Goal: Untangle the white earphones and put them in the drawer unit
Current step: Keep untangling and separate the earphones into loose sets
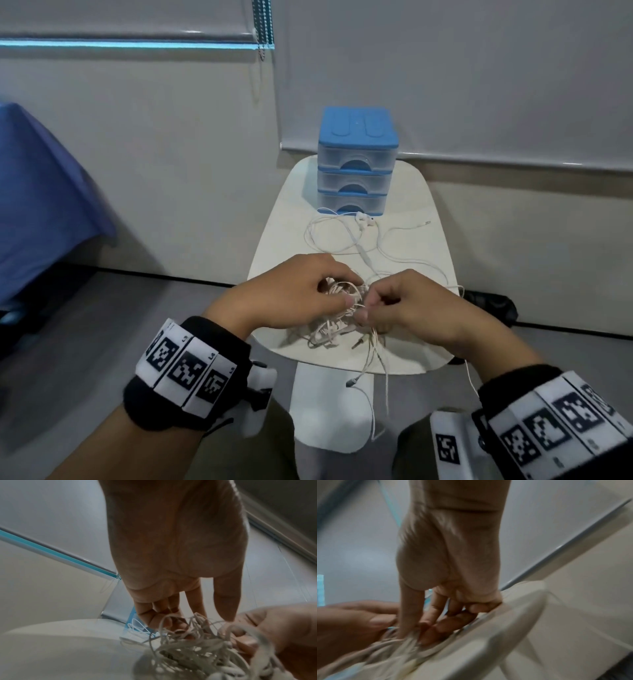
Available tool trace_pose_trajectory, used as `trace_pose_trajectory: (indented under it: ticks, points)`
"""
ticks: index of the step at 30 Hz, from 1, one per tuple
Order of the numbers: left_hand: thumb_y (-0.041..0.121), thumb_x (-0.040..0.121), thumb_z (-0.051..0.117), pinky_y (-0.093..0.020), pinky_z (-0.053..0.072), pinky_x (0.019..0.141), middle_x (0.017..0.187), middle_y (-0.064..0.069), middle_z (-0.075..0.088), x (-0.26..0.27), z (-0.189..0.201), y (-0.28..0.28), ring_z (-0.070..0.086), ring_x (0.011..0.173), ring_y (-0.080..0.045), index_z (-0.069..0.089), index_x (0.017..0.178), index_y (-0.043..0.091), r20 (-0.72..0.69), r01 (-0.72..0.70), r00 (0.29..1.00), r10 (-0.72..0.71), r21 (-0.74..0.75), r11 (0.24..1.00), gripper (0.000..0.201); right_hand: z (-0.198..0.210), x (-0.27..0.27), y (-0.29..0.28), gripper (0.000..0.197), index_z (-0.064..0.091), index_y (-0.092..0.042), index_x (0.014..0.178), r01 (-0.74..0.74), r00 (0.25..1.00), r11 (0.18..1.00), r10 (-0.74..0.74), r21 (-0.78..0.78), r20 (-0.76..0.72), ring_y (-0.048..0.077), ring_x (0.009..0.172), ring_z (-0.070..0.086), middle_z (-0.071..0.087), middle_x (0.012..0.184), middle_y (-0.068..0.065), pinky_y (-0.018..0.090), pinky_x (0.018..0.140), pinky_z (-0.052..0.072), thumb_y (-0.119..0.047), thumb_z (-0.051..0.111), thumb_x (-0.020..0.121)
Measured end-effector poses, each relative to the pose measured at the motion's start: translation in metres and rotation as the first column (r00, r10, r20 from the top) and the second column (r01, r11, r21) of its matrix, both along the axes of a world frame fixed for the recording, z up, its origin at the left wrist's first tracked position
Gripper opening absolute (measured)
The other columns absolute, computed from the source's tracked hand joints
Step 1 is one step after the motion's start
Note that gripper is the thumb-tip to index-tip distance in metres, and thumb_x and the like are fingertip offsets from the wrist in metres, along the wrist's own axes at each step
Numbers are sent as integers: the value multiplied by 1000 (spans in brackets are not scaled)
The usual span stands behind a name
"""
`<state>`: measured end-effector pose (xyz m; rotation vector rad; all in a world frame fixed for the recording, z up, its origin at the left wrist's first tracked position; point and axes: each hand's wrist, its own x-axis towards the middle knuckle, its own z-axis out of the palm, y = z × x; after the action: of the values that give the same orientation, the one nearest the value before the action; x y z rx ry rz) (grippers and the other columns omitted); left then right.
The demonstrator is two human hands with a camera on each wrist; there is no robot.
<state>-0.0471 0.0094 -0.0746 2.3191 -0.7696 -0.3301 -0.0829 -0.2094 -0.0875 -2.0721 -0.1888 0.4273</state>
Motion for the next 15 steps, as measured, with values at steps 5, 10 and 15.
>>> trace_pose_trajectory:
  ticks: [5,10,15]
  points:
    - [28,97,69,-16,46,71,82,17,71,0,-5,-6,61,74,-2,80,101,32,21,-70,997,71,-64,995,12,-1,3,-16,22,70,9,83,42,992,976,-16,212,-123,23,79,56,66,81,17,28,78,45,-11,72,92]
    - [25,97,68,-13,38,59,68,19,67,-3,-7,-12,56,62,2,78,85,27,48,-176,982,181,-84,981,15,-2,4,-15,25,70,5,81,23,989,975,11,222,-149,19,76,55,66,77,10,26,77,45,-18,78,90]
    - [28,97,67,-14,38,58,67,25,64,-6,-5,-16,54,60,1,74,83,28,40,-198,979,202,-88,976,15,-2,1,-17,16,71,6,81,-31,991,986,51,162,-121,17,75,56,63,76,13,24,77,46,-7,78,87]
